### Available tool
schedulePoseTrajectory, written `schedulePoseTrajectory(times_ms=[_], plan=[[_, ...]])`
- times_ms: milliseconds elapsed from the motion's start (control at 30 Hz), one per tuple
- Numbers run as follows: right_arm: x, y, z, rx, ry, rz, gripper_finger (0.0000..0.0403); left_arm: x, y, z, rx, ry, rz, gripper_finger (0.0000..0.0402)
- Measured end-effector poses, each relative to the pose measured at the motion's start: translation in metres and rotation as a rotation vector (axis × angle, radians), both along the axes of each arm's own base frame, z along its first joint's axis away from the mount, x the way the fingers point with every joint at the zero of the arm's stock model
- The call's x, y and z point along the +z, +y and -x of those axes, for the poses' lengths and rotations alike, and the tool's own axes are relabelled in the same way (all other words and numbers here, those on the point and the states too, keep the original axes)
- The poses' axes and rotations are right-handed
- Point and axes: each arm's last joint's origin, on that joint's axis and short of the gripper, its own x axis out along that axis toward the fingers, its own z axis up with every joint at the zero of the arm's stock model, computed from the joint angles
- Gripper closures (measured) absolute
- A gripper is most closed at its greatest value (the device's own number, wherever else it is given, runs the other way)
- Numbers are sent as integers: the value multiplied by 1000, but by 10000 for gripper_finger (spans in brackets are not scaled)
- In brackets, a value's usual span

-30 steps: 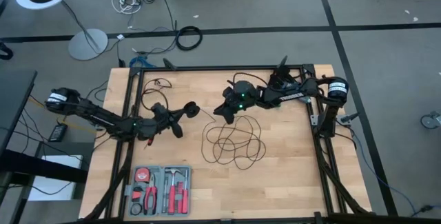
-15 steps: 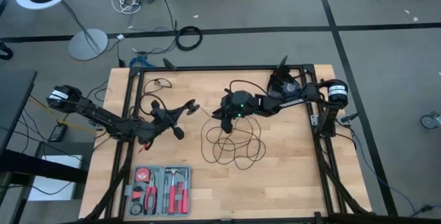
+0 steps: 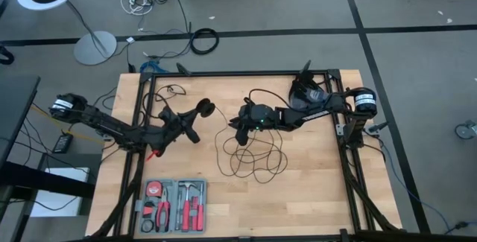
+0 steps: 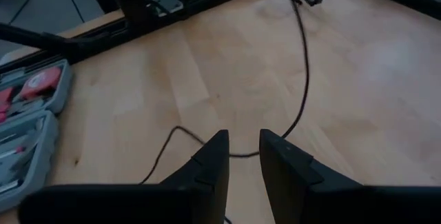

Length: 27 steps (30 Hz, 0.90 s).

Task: Coil cords
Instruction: Coil the black wire onto the black spool

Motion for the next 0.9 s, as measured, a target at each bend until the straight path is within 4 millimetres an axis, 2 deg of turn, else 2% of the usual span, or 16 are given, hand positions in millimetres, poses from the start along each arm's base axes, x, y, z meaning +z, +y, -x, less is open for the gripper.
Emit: schedulePoseTrajectory(times_ms=[200,467,667,800,900], plan=[[-3,11,1,39,45,28,323,0,5,-1,-3,-14,15,401],[-6,40,2,162,118,250,325,-2,9,-2,2,9,10,401],[13,53,-9,169,126,366,325,-4,11,-2,13,28,11,401],[30,49,-18,172,162,384,325,-5,11,-2,7,18,22,401],[34,43,-19,169,230,384,325,-5,11,-3,-17,20,22,401]])
